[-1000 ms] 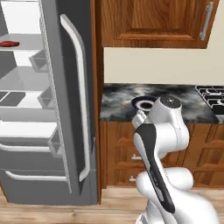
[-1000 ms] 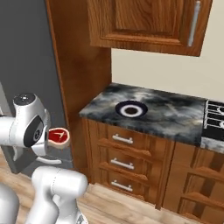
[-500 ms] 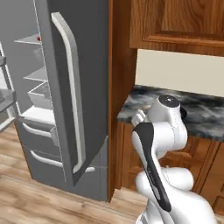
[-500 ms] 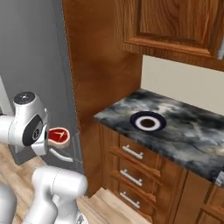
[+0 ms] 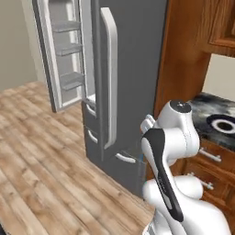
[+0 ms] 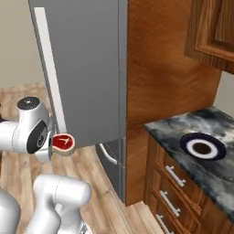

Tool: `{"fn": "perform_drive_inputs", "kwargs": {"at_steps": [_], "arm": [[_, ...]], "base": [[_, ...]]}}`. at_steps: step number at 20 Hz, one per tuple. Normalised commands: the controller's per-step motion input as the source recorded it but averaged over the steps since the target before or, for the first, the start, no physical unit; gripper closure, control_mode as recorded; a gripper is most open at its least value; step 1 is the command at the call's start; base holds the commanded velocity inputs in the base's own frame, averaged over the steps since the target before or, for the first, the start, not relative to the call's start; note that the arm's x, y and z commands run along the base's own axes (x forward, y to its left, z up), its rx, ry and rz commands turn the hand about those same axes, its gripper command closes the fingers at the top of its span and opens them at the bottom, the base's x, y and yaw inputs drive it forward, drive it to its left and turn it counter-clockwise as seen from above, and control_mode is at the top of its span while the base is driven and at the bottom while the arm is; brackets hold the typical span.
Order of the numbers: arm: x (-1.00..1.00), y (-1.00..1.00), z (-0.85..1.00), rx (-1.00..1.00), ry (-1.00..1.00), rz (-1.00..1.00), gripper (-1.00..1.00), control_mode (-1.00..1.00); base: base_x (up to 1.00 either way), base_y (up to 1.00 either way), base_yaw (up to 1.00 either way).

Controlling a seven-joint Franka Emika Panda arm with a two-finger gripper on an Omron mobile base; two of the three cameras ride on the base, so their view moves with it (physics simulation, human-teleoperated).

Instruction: Place the steak on the counter behind the older steak on the same shelf of the fridge to maintain FIFO order. Close the fridge door when finished.

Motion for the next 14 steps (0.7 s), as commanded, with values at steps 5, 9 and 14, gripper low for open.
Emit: {"fn": "perform_drive_inputs", "kwargs": {"at_steps": [5,9,14], "arm": [[0.0,0.0,0.0,0.0,0.0,0.0,1.0,1.0],[0.0,0.0,0.0,0.0,0.0,0.0,1.0,1.0],[0.0,0.0,0.0,0.0,0.0,0.0,1.0,1.0]], "base": [[0.07,0.33,0.7],[0.62,0.25,0.57],[0.99,0.0,0.16]]}}
